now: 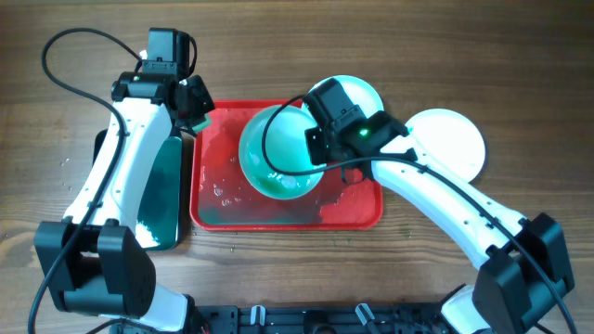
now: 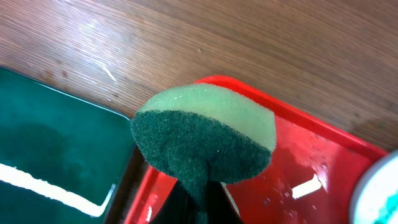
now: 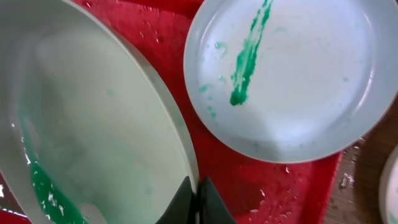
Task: Clean dirty plates on tray and stack at the side
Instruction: 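Lift the sponge away left and raise the plate with the right gripper, then carry the plate right and set it on the table plate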
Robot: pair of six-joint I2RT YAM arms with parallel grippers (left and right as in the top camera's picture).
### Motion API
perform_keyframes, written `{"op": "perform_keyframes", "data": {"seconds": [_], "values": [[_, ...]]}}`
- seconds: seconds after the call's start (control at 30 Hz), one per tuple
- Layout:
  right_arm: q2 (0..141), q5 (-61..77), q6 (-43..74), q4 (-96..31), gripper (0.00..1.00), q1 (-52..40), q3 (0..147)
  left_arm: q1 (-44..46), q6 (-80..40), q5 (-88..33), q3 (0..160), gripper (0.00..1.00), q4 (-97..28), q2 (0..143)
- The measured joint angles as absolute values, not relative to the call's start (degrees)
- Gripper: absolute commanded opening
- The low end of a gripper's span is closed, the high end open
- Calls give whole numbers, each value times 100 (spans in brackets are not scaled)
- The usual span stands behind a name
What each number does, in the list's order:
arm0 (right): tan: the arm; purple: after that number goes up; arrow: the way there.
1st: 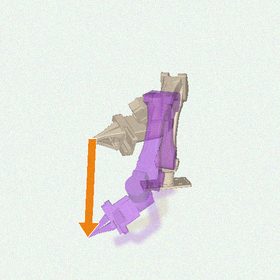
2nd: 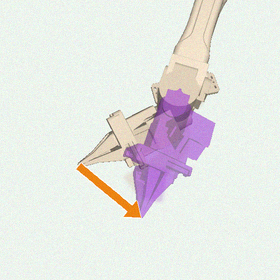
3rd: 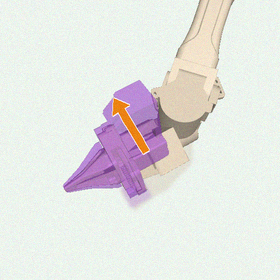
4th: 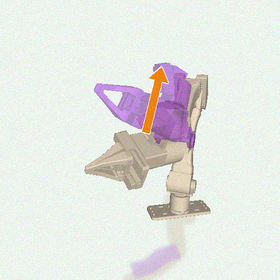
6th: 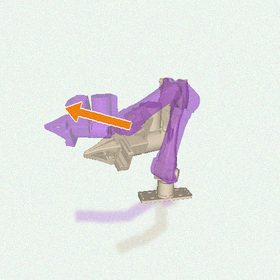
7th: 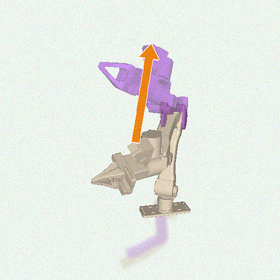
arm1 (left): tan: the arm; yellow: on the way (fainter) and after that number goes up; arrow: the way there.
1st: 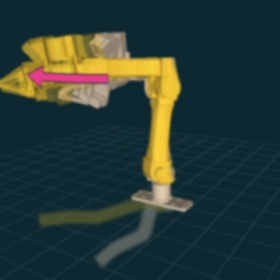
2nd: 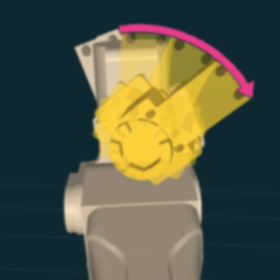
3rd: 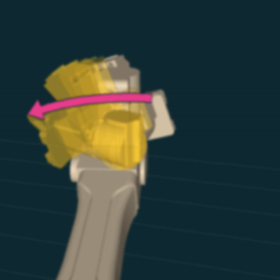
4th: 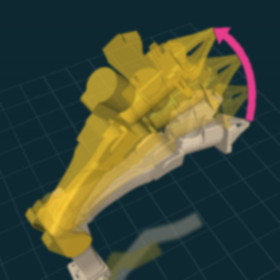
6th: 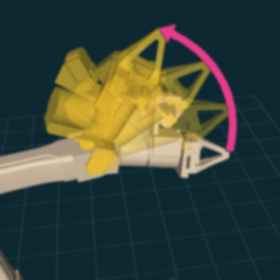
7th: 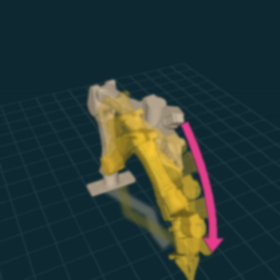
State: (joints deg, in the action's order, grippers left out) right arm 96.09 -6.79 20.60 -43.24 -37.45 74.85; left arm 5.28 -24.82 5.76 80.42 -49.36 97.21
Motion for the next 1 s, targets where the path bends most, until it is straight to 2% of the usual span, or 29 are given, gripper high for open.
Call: {"op": "perform_keyframes", "data": {"seconds": [0.23, 0.47, 0.83, 1.0], "values": [[9577, -1544, 1892, -4628, 4, -4294, 7485, 528, -2484, 154, 8042, 4, -4952, 9721], [9509, -3664, 1848, -4880, 4, -5105, 7730, 528, -2484, 154, 8042, 4, -5024, 9721], [9502, -7199, 1789, -4486, 4, -6510, 7741, 528, -2484, 154, 8042, 4, -5063, 9721], [9500, -8191, 1765, -4338, 4, -6860, 7741, 528, -2482, 156, 8042, 4, -5063, 9721]]}}
